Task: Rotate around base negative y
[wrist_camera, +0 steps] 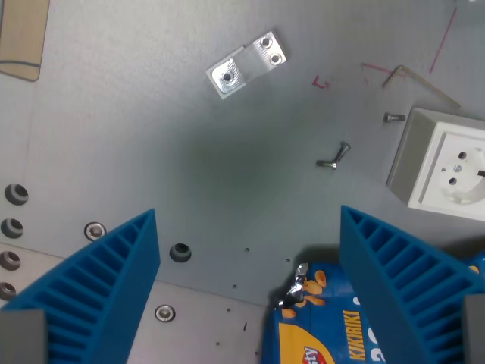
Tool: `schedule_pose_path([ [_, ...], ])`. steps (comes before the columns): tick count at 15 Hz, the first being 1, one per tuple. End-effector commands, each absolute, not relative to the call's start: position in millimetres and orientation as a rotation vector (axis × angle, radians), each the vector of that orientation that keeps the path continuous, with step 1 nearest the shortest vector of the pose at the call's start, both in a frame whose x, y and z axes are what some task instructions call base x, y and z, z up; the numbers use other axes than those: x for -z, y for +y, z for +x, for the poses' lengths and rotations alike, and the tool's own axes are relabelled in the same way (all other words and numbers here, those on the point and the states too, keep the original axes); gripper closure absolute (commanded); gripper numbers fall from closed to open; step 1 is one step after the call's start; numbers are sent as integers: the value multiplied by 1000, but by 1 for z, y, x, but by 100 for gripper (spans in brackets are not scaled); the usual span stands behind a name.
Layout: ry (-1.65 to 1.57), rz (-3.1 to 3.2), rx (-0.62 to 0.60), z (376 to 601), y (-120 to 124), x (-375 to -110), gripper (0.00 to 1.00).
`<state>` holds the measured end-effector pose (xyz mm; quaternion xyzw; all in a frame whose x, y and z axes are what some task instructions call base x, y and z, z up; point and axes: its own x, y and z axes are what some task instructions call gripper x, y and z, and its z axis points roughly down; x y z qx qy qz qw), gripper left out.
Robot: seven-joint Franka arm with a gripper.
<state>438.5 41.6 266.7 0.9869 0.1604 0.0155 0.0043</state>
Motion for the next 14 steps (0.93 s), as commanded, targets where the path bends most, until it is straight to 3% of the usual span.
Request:
schedule_pose_path([
  [1, 493, 3041, -336, 430, 41, -266, 0],
  [14, 483, 2975, -593, 430, 41, -266, 0],
])
